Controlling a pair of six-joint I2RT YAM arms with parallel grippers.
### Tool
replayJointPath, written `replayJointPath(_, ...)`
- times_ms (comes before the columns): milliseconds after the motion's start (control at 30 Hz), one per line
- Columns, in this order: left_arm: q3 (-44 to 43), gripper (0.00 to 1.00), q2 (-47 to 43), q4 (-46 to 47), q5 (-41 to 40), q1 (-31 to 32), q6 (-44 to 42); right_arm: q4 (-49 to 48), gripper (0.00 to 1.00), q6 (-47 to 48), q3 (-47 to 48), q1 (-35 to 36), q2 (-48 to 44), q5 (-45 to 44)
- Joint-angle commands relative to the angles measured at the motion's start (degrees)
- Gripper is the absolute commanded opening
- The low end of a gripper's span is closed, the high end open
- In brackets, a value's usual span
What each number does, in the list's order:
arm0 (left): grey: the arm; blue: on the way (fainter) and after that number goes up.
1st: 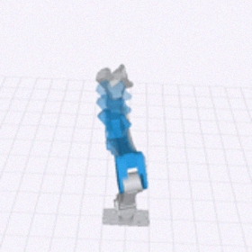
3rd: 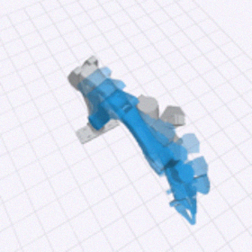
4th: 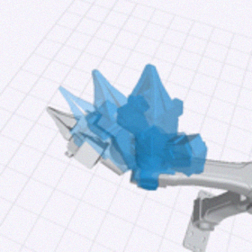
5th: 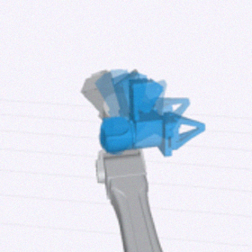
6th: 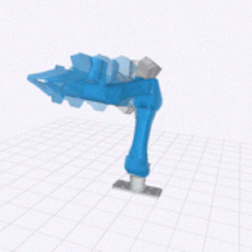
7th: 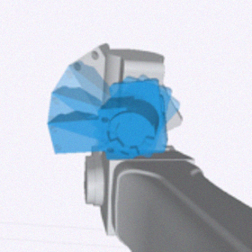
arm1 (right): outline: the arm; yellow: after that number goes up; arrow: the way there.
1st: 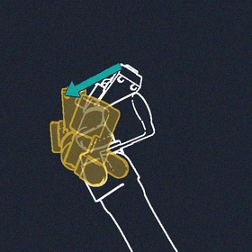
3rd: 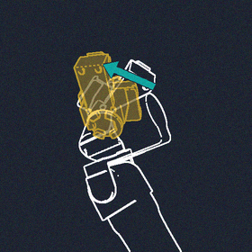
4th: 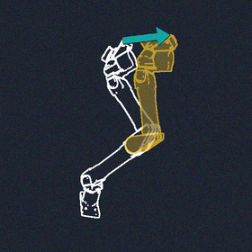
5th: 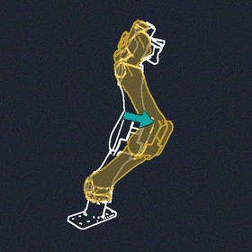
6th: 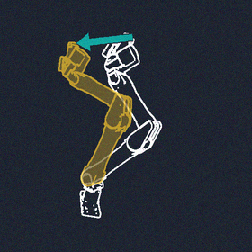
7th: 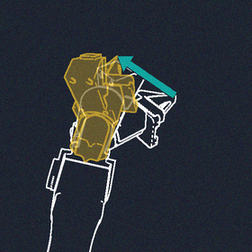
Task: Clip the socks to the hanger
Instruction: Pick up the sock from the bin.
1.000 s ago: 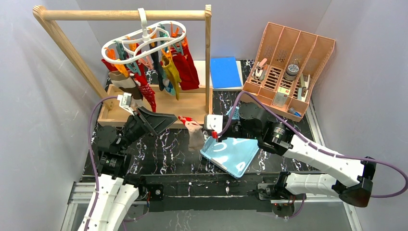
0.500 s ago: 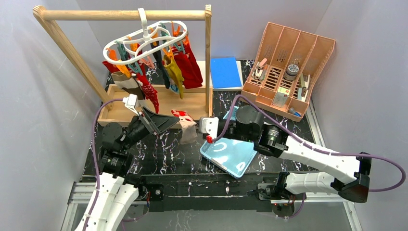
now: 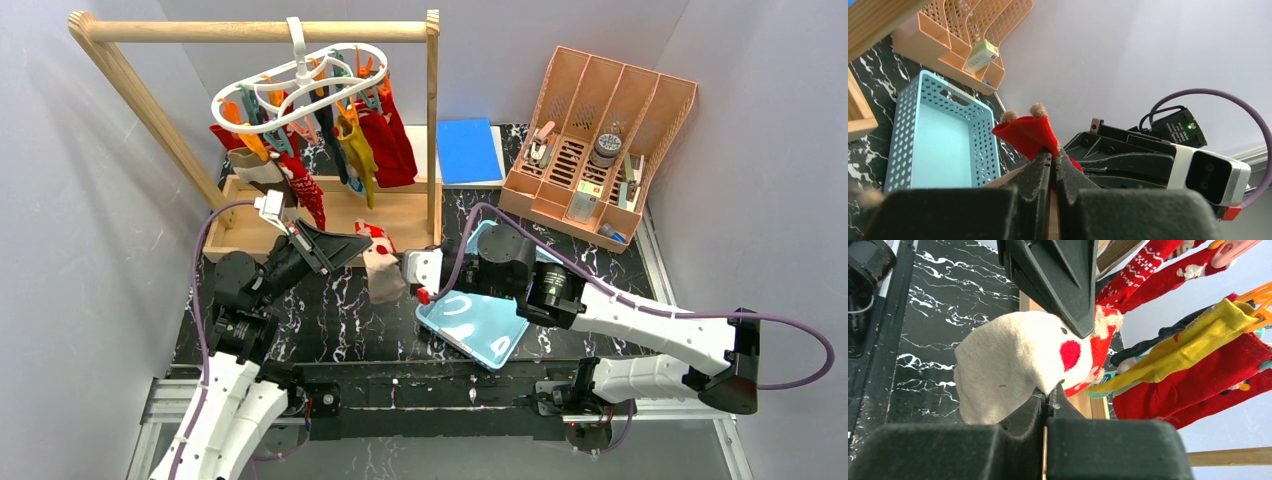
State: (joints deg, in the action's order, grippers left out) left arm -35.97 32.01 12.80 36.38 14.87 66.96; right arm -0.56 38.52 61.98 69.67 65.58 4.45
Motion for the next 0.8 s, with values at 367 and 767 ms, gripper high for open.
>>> replayJointPath(367,-1.16,0.0,-11.68,-7.64,-1.28,0.38,-40.92,16.75,0.84,-39.67,14.52,-0.94,-0.26,3.25)
replayJointPath(767,-6.39,0.0,-13.91,-14.69,4.74,0.81,-74.37,7.36,0.73,-94.25,16.95,-27.82,7.91,33.59)
